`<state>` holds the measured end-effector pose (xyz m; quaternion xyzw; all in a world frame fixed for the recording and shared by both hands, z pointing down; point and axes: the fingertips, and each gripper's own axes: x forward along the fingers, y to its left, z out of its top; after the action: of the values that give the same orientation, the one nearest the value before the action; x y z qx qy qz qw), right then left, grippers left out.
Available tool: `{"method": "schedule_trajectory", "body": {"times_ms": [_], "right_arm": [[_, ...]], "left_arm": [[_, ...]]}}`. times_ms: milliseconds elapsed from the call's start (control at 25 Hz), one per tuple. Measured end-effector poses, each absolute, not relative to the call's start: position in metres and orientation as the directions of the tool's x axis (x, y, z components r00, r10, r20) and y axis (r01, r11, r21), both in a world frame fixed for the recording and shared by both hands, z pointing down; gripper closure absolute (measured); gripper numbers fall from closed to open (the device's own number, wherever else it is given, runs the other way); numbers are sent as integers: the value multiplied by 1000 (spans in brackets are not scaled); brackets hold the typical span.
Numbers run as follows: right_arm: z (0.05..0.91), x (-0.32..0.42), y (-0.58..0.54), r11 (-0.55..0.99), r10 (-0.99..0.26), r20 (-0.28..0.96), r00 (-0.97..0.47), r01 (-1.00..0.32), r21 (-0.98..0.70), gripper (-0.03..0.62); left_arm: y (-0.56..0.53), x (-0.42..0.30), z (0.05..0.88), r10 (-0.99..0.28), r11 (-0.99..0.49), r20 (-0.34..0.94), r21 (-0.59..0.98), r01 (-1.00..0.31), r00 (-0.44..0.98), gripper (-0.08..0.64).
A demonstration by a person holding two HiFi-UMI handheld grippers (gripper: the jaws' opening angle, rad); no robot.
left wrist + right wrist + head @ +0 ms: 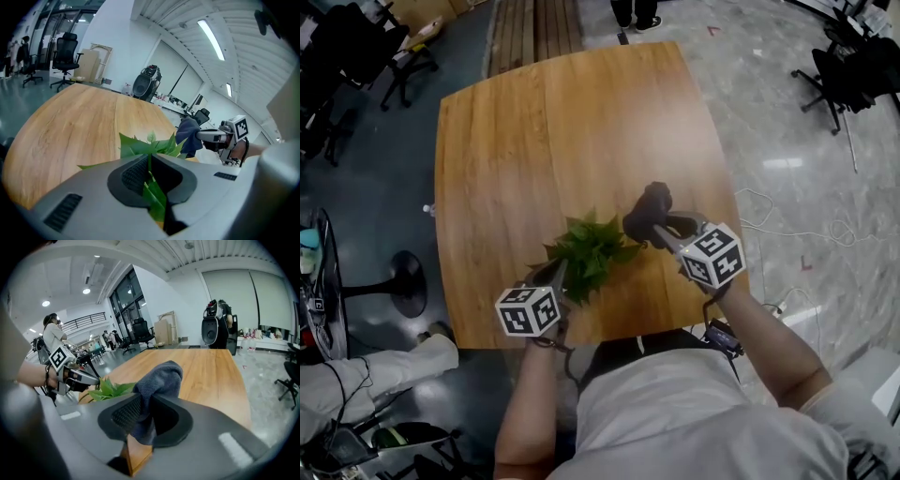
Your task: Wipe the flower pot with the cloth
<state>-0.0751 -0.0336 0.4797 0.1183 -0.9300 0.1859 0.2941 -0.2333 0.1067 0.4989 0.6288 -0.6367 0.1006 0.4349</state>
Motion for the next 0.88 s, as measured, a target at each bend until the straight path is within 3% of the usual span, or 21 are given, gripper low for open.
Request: {"method": "schedule_trajectory", "body": {"times_ms": [360,880], "right_arm": [[552,-99,-19,896,40,677,-735,-273,-349,528],[615,-132,5,815,198,648,-736,-244,-526,526]], "left_arm": [[92,-247,539,-625,148,740,426,-892,249,526],[68,-230,581,-497,98,791,460,-882,358,509]]}}
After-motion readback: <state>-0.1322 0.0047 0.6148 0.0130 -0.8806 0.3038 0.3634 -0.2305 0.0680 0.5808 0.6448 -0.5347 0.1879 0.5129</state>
